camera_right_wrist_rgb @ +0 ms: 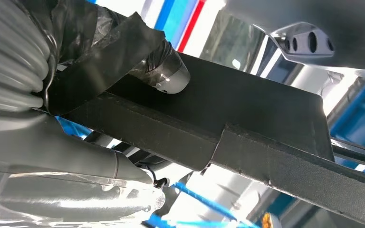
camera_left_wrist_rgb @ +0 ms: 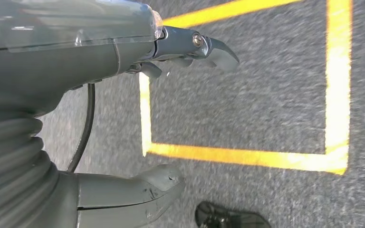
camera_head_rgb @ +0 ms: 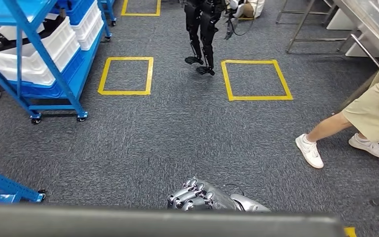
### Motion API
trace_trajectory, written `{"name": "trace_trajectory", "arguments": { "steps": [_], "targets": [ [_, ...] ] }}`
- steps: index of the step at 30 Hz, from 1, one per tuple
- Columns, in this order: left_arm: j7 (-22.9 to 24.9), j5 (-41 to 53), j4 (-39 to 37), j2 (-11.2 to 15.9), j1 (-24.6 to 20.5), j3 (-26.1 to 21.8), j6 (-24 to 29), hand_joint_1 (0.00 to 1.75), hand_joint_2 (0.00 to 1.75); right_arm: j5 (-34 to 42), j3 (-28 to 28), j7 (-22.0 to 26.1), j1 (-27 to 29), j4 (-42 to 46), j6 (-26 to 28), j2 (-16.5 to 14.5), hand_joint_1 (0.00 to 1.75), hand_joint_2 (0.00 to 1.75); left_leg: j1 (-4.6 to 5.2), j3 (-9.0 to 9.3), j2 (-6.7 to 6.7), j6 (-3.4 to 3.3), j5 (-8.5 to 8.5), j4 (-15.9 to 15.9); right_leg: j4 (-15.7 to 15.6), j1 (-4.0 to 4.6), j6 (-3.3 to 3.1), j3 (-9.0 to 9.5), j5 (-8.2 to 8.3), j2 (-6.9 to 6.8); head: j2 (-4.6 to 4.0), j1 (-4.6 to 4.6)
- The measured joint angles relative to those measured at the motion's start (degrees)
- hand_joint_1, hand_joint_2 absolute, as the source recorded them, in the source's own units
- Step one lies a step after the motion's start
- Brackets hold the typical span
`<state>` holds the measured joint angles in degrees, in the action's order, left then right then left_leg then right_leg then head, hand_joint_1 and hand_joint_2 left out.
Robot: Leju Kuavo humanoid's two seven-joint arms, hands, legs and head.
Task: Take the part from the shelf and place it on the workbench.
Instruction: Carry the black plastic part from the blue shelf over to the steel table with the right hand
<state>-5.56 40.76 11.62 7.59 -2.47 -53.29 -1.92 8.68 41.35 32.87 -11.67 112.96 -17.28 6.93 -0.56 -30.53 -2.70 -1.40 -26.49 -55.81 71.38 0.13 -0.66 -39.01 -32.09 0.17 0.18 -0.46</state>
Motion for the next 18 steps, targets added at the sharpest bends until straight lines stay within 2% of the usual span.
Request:
{"name": "trace_trajectory", "arguments": {
  "steps": [1, 2, 4, 5, 7, 8, 9, 11, 12, 13, 14, 15, 16, 18],
  "targets": [
    [-0.1, 0.2, 0.0, 0.2, -0.1, 0.0, 0.0, 0.00, 1.75, 0.1, 0.1, 0.2, 0.0, 0.0, 0.2, -0.3, 1.75, 1.75, 0.05, 0.14, -0.55, -0.01, -0.05, 0.0, -3.9, 0.45, -0.59, 2.16, 1.95, -0.59, 0.00, 0.00],
    [-0.1, 0.3, 0.0, 0.4, -0.1, 0.0, -0.1, 0.00, 1.75, 0.3, 0.1, 0.2, 0.0, 0.0, 0.3, -0.6, 1.75, 1.75, 0.06, 0.34, -1.08, 0.01, -0.12, 0.1, -8.5, 1.09, -1.30, 4.63, 3.62, -1.89, 0.00, 0.00],
    [-0.1, 0.5, 0.0, 0.5, -0.2, 0.0, -0.1, 0.00, 1.75, 0.8, 0.4, 0.1, -0.3, 0.0, 0.2, -1.2, 1.75, 1.75, 0.09, 0.62, -2.09, 0.30, -0.29, 0.2, -14.6, 2.11, -2.42, 7.78, 5.13, -4.03, -0.01, 0.00],
    [-0.1, 0.5, 0.0, 0.5, -0.2, -0.1, -0.1, 0.00, 1.75, 1.1, 0.6, -0.1, -0.5, 0.0, 0.1, -1.4, 1.75, 1.75, 0.07, 0.75, -2.65, 0.52, -0.35, 0.4, -15.6, 2.37, -2.77, 8.19, 5.10, -4.34, -0.01, 0.01],
    [-0.1, 0.5, 0.0, 0.5, -0.4, -0.3, -0.1, 0.00, 1.75, 1.6, 1.1, -0.6, -0.6, -0.1, -0.4, -1.7, 1.75, 1.75, 0.09, 1.01, -3.49, 1.02, -0.45, 0.5, -16.4, 2.20, -3.03, 8.39, 5.59, -3.07, -0.01, 0.00],
    [-0.1, 0.4, 0.0, 0.5, -0.6, -0.5, -0.1, 0.00, 1.75, 1.8, 1.3, -0.8, -0.8, -0.2, -0.6, -1.8, 1.75, 1.75, 0.07, 0.95, -2.82, 1.27, -0.81, 0.1, -17.0, 1.95, -3.04, 8.66, 6.04, -2.51, -0.01, 0.01],
    [-0.1, 0.3, 0.0, 0.5, -0.7, -0.7, 0.0, 0.00, 1.75, 2.1, 1.5, -1.0, -0.9, -0.3, -0.8, -1.9, 1.75, 1.75, 0.06, 0.33, -1.53, 1.50, -1.79, -1.3, -17.5, 1.69, -3.01, 8.89, 6.48, -1.93, -0.01, -0.02],
    [-0.1, 0.1, 0.0, 0.5, -0.6, -1.1, 0.2, 0.00, 1.75, 2.5, 1.8, -1.2, -1.3, -0.6, -1.0, -2.3, 1.75, 1.75, -0.05, -2.83, 1.46, 1.92, -5.36, -7.9, -17.7, 1.43, -2.98, 8.91, 6.83, -0.76, 0.00, -0.03],
    [-0.1, 0.0, 0.0, 0.4, -0.5, -1.2, 0.3, 0.00, 1.75, 2.6, 2.0, -1.3, -1.3, -0.8, -1.1, -2.4, 1.75, 1.75, -0.07, -4.92, 2.11, 2.11, -7.16, -12.1, -17.5, 1.40, -3.03, 8.77, 6.80, -0.07, 0.00, -0.05],
    [-0.1, 0.0, 0.0, 0.4, -0.3, -1.3, 0.3, 0.00, 1.75, 2.8, 2.1, -1.4, -1.2, -0.9, -1.1, -2.5, 1.75, 1.75, -0.12, -6.57, 2.30, 2.29, -8.10, -15.2, -17.3, 1.37, -3.01, 8.70, 6.72, 0.62, 0.00, -0.04],
    [-0.1, 0.0, 0.0, 0.2, -0.2, -1.4, 0.3, 0.00, 1.75, 2.9, 2.2, -1.5, -1.1, -1.1, -1.1, -2.5, 1.75, 1.75, -0.19, -7.38, 2.33, 2.46, -7.89, -16.5, -17.0, 1.32, -2.93, 8.68, 6.59, 1.31, -0.01, -0.04],
    [-0.1, 0.0, 0.0, 0.1, -0.2, -1.5, 0.3, 0.00, 1.75, 3.0, 2.2, -1.6, -0.8, -1.3, -1.0, -2.5, 1.75, 1.75, -0.30, -6.97, 2.38, 2.62, -6.48, -15.3, -16.7, 1.22, -2.76, 8.71, 6.39, 1.97, -0.01, -0.04],
    [-0.2, 0.0, 0.0, -0.1, -0.2, -1.5, 0.3, 0.00, 1.75, 3.2, 2.2, -1.6, -0.5, -1.3, -0.9, -2.5, 1.75, 1.75, -0.48, -5.46, 2.70, 2.80, -4.24, -11.9, -16.4, 1.07, -2.53, 8.81, 6.13, 2.61, -0.01, -0.04],
    [-0.3, -0.2, 0.0, -0.5, -0.2, -1.8, 0.4, 0.00, 1.75, 3.5, 2.2, -1.4, 0.1, -1.4, -0.6, -2.5, 1.75, 1.75, -0.90, -1.68, 4.84, 3.07, -0.90, -4.0, -15.8, 0.84, -1.91, 8.95, 5.54, 3.85, -0.01, -0.03]
  ]
}}
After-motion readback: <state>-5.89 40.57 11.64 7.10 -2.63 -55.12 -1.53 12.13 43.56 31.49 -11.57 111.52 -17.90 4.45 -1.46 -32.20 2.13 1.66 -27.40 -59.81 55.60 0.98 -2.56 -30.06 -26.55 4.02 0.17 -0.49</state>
